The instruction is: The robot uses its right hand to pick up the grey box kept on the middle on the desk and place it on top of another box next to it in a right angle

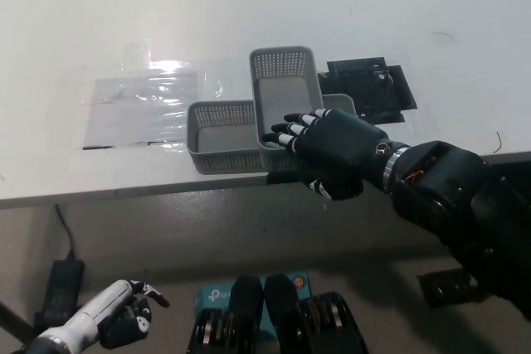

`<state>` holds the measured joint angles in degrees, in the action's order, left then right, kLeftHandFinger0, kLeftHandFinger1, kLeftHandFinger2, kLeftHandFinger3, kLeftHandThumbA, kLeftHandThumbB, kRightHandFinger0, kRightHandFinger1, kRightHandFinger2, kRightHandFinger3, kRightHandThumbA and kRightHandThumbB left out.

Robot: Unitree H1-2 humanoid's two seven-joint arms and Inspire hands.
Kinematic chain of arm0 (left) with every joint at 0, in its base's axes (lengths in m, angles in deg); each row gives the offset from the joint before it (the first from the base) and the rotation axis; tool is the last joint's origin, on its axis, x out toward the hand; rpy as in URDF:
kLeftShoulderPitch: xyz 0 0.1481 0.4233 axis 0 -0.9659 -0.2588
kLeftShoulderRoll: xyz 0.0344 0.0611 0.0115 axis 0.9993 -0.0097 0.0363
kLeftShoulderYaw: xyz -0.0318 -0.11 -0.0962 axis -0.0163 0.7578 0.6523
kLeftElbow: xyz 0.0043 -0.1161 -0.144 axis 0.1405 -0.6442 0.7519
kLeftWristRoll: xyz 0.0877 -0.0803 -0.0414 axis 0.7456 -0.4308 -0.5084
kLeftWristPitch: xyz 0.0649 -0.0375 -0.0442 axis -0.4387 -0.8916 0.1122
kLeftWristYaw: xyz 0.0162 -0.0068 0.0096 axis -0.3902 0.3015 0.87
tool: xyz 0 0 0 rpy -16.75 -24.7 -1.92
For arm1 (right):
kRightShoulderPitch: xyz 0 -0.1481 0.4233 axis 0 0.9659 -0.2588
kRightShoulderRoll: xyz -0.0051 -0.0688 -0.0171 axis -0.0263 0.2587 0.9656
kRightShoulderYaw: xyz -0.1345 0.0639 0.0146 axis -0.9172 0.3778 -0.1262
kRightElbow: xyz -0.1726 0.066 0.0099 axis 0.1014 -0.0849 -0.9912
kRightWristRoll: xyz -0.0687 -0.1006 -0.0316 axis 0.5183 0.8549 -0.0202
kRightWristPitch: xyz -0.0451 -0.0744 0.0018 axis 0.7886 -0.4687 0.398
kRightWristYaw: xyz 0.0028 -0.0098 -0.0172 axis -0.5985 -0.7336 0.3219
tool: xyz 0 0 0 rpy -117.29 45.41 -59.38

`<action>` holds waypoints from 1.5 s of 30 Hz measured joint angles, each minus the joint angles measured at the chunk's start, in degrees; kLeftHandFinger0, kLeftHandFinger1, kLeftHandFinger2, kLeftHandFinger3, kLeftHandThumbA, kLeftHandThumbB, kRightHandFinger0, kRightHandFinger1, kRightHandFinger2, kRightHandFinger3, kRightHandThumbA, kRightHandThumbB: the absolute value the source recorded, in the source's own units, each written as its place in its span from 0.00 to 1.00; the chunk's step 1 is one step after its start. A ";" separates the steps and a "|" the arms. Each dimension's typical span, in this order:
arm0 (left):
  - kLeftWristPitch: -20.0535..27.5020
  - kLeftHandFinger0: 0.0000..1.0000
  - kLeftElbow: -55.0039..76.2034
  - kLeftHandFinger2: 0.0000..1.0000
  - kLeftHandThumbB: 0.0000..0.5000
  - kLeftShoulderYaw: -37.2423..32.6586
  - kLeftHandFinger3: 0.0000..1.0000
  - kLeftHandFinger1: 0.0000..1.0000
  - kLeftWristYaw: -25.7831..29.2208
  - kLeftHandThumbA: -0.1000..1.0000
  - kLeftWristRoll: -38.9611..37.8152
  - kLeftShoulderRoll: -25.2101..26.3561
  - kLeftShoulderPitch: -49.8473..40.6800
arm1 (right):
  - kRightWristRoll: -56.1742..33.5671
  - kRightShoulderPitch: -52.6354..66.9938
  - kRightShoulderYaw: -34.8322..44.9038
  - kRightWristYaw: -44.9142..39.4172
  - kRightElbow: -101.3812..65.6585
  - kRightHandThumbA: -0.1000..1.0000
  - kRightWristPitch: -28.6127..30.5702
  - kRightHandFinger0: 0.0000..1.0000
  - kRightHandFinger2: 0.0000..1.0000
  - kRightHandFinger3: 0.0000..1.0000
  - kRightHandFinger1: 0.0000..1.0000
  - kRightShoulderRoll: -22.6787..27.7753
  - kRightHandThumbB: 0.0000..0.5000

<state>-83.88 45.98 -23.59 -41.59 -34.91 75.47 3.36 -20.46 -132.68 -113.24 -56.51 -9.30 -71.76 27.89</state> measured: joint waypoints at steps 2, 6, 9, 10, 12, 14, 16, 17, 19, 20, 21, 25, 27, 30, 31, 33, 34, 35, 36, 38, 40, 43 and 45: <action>0.04 0.05 0.00 0.20 0.35 0.01 0.56 0.06 0.01 0.04 0.00 0.00 -0.09 | 0.06 -0.03 0.18 -0.24 -0.08 0.45 0.01 0.89 1.00 1.00 1.00 -0.01 0.88; 0.07 0.03 -0.02 0.16 0.35 0.02 0.55 0.04 0.02 0.03 -0.01 0.00 -0.47 | 0.10 -0.14 0.58 -0.73 -0.42 0.43 0.01 0.86 1.00 1.00 1.00 -0.07 0.89; 0.10 0.03 -0.02 0.17 0.35 0.04 0.55 0.03 0.05 0.00 0.01 -0.01 -0.85 | 0.62 -0.46 0.67 -1.22 -1.00 0.45 -0.04 0.90 1.00 1.00 1.00 -0.07 0.90; 0.12 0.02 -0.02 0.16 0.36 0.04 0.54 0.02 0.05 0.00 0.01 -0.01 -1.05 | 0.98 -0.62 0.73 -1.41 -1.30 0.46 -0.05 0.93 1.00 1.00 1.00 -0.07 0.91; 0.12 0.00 -0.02 0.14 0.36 0.04 0.52 0.00 0.06 0.00 0.01 -0.02 -1.47 | 1.45 -0.98 0.93 -1.81 -1.90 0.48 -0.08 1.00 1.00 1.00 1.00 -0.07 0.94; 0.12 0.00 -0.02 0.13 0.36 0.11 0.51 0.00 0.07 0.01 -0.01 -0.06 -1.86 | 1.83 -1.64 1.24 -2.36 -2.48 0.47 -0.09 1.00 1.00 1.00 1.00 -0.06 0.98; 0.12 0.00 -0.02 0.12 0.36 0.13 0.52 0.01 0.08 0.00 0.00 -0.07 -2.03 | 2.05 -2.33 1.61 -2.75 -2.83 0.47 -0.11 1.00 1.00 1.00 1.00 -0.07 1.00; 0.12 0.00 -0.02 0.11 0.36 0.16 0.51 0.00 0.08 0.00 0.01 -0.11 -2.09 | 2.14 -2.91 1.83 -3.07 -2.90 0.47 -0.13 1.00 1.00 1.00 1.00 -0.07 1.00; 0.12 0.00 -0.02 0.11 0.37 0.19 0.50 0.00 0.09 0.02 0.01 -0.19 -2.11 | 2.18 -3.98 2.46 -3.93 -3.28 0.44 -0.41 1.00 1.00 1.00 1.00 -0.07 1.00; 0.12 0.00 -0.02 0.11 0.37 0.21 0.50 0.00 0.10 0.02 0.01 -0.22 -2.10 | 2.14 -4.22 2.87 -4.37 -3.94 0.44 -0.62 1.00 1.00 1.00 1.00 -0.06 1.00; 0.13 0.00 -0.03 0.11 0.37 0.22 0.50 0.00 0.11 0.02 0.02 -0.22 -2.12 | 2.09 -4.49 3.39 -4.95 -4.83 0.44 -0.90 1.00 1.00 1.00 1.00 -0.06 1.00; 0.13 0.00 -0.06 0.11 0.36 0.21 0.47 0.00 0.12 0.02 0.04 -0.27 -2.11 | 1.32 -5.25 4.92 -8.31 -8.07 0.44 -2.19 1.00 1.00 1.00 1.00 0.12 1.00; 0.12 0.00 -0.05 0.12 0.37 0.22 0.48 0.00 0.12 0.02 0.04 -0.28 -2.09 | 0.80 -5.28 5.39 -10.63 -9.94 0.45 -3.42 1.00 1.00 1.00 1.00 0.23 1.00; 0.11 0.02 -0.06 0.12 0.37 0.22 0.49 0.01 0.11 0.01 0.04 -0.28 -2.10 | -0.37 -5.28 6.25 -14.66 -12.96 0.46 -5.58 1.00 1.00 1.00 1.00 0.75 1.00; 0.10 0.02 -0.06 0.12 0.37 0.22 0.49 0.01 0.11 0.01 0.03 -0.29 -2.10 | -0.77 -5.28 6.62 -15.69 -13.91 0.44 -6.31 1.00 1.00 1.00 1.00 0.99 1.00; 0.11 0.02 -0.07 0.11 0.38 0.24 0.47 0.01 0.11 0.01 0.01 -0.29 -2.10 | -1.82 -5.28 7.35 -18.23 -15.87 0.45 -8.04 1.00 1.00 1.00 1.00 1.92 1.00; 0.12 0.02 -0.07 0.12 0.37 0.24 0.47 0.01 0.11 0.02 0.01 -0.29 -2.09 | -2.44 -5.28 7.57 -19.32 -17.19 0.47 -9.02 1.00 1.00 1.00 1.00 2.58 0.94; 0.12 0.02 -0.09 0.13 0.36 0.24 0.48 0.02 0.11 0.01 0.01 -0.29 -2.10 | -3.50 -5.30 7.79 -20.67 -18.71 0.48 -10.40 1.00 1.00 1.00 1.00 3.69 0.88; 0.12 0.03 -0.08 0.13 0.36 0.24 0.48 0.02 0.11 0.00 0.01 -0.30 -2.09 | -4.57 -5.30 8.11 -21.41 -20.09 0.50 -11.30 1.00 1.00 1.00 1.00 4.96 0.84; 0.12 0.05 -0.08 0.14 0.36 0.26 0.51 0.03 0.11 0.00 0.02 -0.30 -2.15 | -6.80 -5.29 9.52 -22.74 -22.11 0.51 -12.71 1.00 1.00 1.00 1.00 7.44 0.72; 0.12 0.05 -0.09 0.14 0.36 0.25 0.51 0.03 0.11 0.01 0.02 -0.30 -2.18 | -8.90 -4.91 12.61 -23.87 -24.06 0.51 -13.78 1.00 1.00 1.00 1.00 9.85 0.57; 0.12 0.03 -0.14 0.13 0.37 0.29 0.51 0.03 0.10 0.03 0.01 -0.29 -2.20 | -11.38 -2.41 20.28 -25.08 -28.00 0.54 -15.11 0.85 1.00 1.00 0.99 12.66 0.47; 0.10 0.01 -0.13 0.11 0.36 0.29 0.50 0.01 0.10 0.01 0.02 -0.30 -2.19 | -12.69 0.49 25.90 -25.42 -30.64 0.51 -15.90 0.72 0.96 0.98 0.84 13.36 0.40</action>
<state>-83.78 45.84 -23.31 -41.50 -34.90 75.17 1.16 -33.15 -132.19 -87.34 -81.93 -39.94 -87.66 41.25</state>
